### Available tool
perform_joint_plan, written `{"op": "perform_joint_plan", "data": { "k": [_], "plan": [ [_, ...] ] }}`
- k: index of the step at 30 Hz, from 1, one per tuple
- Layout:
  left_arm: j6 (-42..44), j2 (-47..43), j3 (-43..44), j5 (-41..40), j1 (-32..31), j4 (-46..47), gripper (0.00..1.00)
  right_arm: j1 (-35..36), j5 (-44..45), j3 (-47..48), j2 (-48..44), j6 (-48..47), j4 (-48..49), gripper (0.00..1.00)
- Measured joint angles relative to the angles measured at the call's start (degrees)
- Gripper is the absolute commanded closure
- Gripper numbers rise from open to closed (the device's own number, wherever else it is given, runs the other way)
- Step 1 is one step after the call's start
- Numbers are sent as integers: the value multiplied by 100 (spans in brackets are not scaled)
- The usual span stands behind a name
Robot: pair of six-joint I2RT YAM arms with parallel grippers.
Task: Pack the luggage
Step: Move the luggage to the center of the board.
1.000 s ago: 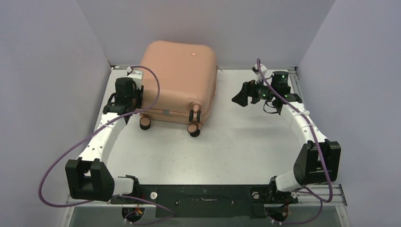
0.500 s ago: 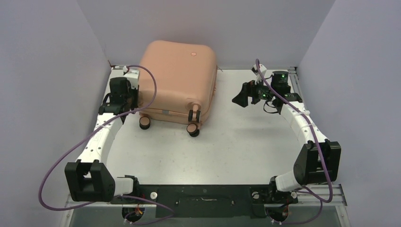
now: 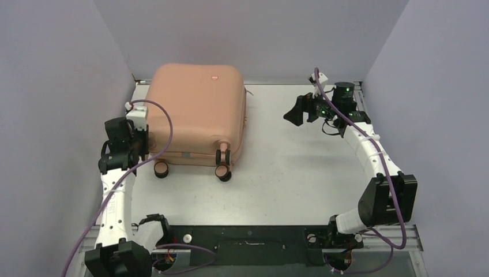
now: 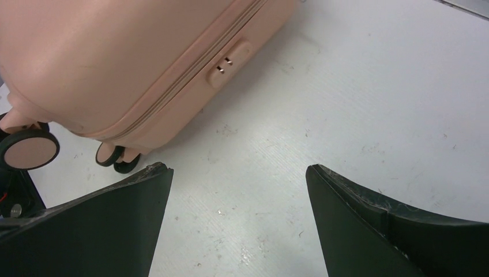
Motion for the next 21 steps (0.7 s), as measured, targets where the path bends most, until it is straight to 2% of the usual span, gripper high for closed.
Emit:
{"op": "perform_joint_plan", "data": {
  "k": [5, 6, 8, 10, 13, 16, 21],
  "plan": [
    [448, -334, -57, 22, 551, -435, 100, 4, 101, -24, -79, 232, 273, 10],
    [533, -354, -59, 48, 649, -468, 92, 15, 125, -42, -118, 291, 361, 10],
    [660, -361, -59, 131, 780, -494, 59, 55, 166, -57, -177, 343, 468, 10],
    [772, -361, -33, 297, 894, -535, 34, 127, 232, -59, -203, 376, 577, 10],
    [890, -358, 302, 522, 1008, -890, 13, 251, 308, -59, -197, 439, 627, 10],
    [955, -293, 1040, 1008, 1056, -1340, 6, 330, 345, -52, -120, 494, 680, 10],
    [778, 103, 2575, 1864, 1051, -1821, 10, 345, 437, 168, 481, 651, 723, 10]
  ]
}}
